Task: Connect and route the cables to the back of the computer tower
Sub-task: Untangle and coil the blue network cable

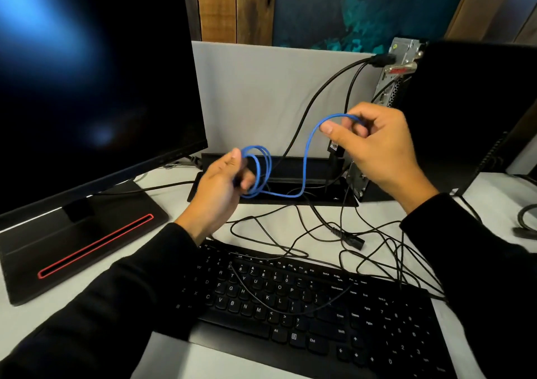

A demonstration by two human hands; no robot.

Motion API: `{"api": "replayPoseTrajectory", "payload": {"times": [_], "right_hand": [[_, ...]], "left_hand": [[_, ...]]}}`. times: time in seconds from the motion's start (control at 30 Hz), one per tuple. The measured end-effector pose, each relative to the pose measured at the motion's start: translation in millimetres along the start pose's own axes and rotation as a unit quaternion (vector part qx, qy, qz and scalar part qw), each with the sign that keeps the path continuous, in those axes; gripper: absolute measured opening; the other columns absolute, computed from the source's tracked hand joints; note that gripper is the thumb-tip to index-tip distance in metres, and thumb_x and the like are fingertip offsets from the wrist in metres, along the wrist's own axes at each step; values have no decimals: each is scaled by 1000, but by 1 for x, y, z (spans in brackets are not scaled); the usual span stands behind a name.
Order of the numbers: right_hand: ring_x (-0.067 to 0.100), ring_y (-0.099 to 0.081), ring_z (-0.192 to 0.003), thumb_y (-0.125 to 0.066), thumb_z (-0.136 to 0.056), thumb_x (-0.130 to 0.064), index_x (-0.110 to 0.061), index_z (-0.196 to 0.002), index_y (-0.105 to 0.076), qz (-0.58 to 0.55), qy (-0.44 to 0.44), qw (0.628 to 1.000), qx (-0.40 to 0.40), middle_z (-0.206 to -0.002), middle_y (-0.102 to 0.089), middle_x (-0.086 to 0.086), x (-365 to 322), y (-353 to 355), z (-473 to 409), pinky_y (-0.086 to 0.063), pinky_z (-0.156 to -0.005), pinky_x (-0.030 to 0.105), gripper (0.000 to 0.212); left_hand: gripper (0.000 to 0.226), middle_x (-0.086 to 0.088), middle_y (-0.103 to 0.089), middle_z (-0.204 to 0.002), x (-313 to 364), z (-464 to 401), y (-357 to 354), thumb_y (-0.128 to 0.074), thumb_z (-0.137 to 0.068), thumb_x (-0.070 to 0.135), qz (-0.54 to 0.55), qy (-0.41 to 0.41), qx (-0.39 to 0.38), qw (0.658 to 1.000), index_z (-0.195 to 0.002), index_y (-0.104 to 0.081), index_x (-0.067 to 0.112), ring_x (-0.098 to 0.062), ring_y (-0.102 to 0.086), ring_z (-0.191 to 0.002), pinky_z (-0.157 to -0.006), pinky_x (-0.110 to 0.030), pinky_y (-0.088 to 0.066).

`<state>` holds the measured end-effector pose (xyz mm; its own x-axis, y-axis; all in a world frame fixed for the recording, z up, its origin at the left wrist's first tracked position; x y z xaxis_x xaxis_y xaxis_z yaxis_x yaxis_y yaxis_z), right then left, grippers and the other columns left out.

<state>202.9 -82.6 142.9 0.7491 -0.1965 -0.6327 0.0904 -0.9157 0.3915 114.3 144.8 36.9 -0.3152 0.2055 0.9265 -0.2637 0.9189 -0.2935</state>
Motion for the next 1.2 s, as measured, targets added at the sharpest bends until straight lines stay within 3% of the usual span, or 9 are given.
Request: {"api": "replayPoseTrajectory", "payload": {"times": [0.17, 0.3, 0.43, 0.53, 0.6, 0.67, 0.97, 1.1, 1.2], "right_hand": [[21, -41, -62, -81, -77, -57, -19, -73, -67, 127, 22, 991, -44, -69, -50, 5, 24, 35, 6, -33, -56, 32, 41], [18, -44, -56, -69, -90, -53, -16, -58, -58, 309, -44, 948, -58, -55, -46, 1, 51, 45, 18, -31, -53, 27, 50], [30, -54, -66, -55, -103, -42, -13, -58, -55, 332, -157, 923, -116, -60, -53, 9, 61, 19, 38, -38, -55, 31, 53], [19, -48, -56, -52, -105, -25, -14, -67, -62, 120, -270, 955, -5, -62, -54, 1, 72, 17, 39, -37, -49, 26, 40], [11, -30, -43, -46, -104, -14, -18, -68, -55, -123, -339, 925, 120, -50, -39, -7, 79, 30, 34, -23, -42, 18, 37], [7, -22, -37, -41, -102, -8, -20, -71, -49, -253, -332, 884, 210, -45, -31, -10, 82, 50, 26, -16, -40, 14, 34], [8, -19, -42, -35, -103, -12, -21, -74, -46, -326, -346, 811, 342, -61, -29, -6, 103, 84, 17, -18, -41, 22, 33], [10, -15, -46, -28, -101, -6, -18, -76, -48, -413, -373, 739, 380, -52, -28, -8, 115, 86, 29, -18, -43, 21, 34], [11, -18, -44, -20, -100, -5, -19, -77, -44, -446, -382, 711, 388, -49, -27, -7, 126, 95, 37, -19, -44, 20, 36]], "left_hand": [[43, 7, -25, -58, 11, -6, 35, -41, -107, 42, 71, 0, 91, 993, -69, -51, 24, -15, -15, -60, -60, -29, -19], [42, 8, -25, -52, 7, -6, 44, -51, -95, 50, 29, -27, 90, 995, -62, -44, 25, -12, -20, -52, -57, -28, -22], [52, 7, -28, -45, 3, -2, 37, -54, -97, 50, -13, -20, 131, 991, -51, -47, 26, -13, -23, -46, -53, -28, -27], [58, 7, -26, -44, 2, -1, 42, -49, -105, 44, -1, -9, 178, 984, -50, -41, 27, -13, -24, -43, -52, -29, -27], [58, 6, -21, -47, 0, -2, 51, -45, -106, 47, 32, 16, 181, 983, -53, -37, 26, -14, -20, -45, -52, -29, -25], [59, 5, -16, -52, -2, -4, 58, -42, -105, 53, 65, 39, 154, 985, -53, -34, 26, -15, -14, -50, -52, -28, -24], [59, 3, -11, -63, 11, -13, 49, -32, -96, 72, 155, 110, 60, 980, -64, -38, 22, -15, -10, -56, -53, -26, -29], [42, 5, -16, -65, 23, -21, 58, -43, -104, 44, 194, 116, 79, 971, -68, -44, 22, -14, -14, -58, -61, -27, -30], [39, 5, -20, -67, 25, -31, 67, -45, -105, 39, 157, 118, 107, 975, -70, -47, 22, -14, -17, -60, -57, -26, -33]]}}
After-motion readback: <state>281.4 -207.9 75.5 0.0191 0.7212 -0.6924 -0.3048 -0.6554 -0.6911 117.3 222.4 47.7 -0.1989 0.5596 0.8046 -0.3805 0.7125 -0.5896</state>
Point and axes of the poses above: each hand's wrist, its own z-axis away from the middle knuckle, its own y-axis out of the back of the hand, x = y × z, the point moved 4 cm from there along -z, towards the middle knuckle
